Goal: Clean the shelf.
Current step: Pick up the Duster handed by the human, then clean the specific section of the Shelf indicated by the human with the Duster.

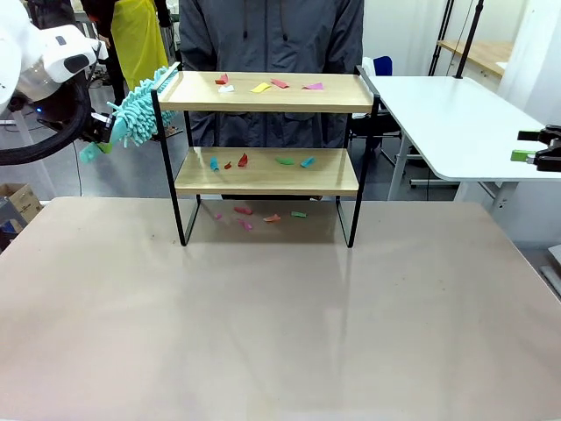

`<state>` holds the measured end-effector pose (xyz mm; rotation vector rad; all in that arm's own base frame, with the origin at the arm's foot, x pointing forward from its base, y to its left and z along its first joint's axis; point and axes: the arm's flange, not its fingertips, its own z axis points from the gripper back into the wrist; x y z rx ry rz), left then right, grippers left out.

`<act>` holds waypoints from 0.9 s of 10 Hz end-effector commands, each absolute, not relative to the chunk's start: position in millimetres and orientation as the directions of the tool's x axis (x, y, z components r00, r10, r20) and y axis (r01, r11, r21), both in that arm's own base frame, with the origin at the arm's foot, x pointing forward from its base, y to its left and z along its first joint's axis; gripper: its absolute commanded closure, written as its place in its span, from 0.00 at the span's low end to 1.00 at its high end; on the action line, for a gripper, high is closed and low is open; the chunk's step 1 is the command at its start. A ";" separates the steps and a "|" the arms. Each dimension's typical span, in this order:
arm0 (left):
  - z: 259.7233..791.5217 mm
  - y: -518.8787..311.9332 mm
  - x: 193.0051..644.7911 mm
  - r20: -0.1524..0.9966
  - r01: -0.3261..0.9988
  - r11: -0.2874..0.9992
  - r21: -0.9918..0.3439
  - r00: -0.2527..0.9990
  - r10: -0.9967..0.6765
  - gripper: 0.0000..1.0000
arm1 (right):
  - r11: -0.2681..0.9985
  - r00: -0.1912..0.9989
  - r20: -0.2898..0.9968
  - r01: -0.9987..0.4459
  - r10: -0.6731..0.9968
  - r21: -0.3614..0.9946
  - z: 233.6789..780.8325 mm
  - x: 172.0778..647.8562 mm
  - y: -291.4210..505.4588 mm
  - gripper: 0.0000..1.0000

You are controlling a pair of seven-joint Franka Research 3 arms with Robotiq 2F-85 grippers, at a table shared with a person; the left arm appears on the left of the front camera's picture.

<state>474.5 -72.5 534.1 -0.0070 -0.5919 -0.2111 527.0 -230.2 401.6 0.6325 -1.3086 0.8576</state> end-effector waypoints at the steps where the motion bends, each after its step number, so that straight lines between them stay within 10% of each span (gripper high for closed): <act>1: 536.5 -70.6 474.3 0.559 0.198 0.979 0.056 0.806 -0.195 1.00 | 0.553 0.034 0.983 -0.830 0.180 -0.072 404.5 527.6 -227.9 0.00; 5: 536.5 -70.6 474.3 0.559 0.198 0.979 0.056 0.806 -0.195 1.00 | 0.553 0.034 0.983 -0.830 0.180 -0.072 404.5 527.6 -227.9 0.00; 6: 534.1 -72.5 474.5 0.554 0.199 0.978 0.054 0.809 -0.195 0.87 | 0.553 0.034 0.983 -0.830 0.180 -0.072 404.5 527.6 -227.9 0.00; 9: 585.8 -15.0 413.1 0.330 0.298 0.921 0.249 0.868 -0.370 0.87 | 0.553 0.034 0.983 -0.830 0.180 -0.072 404.5 527.6 -227.9 0.00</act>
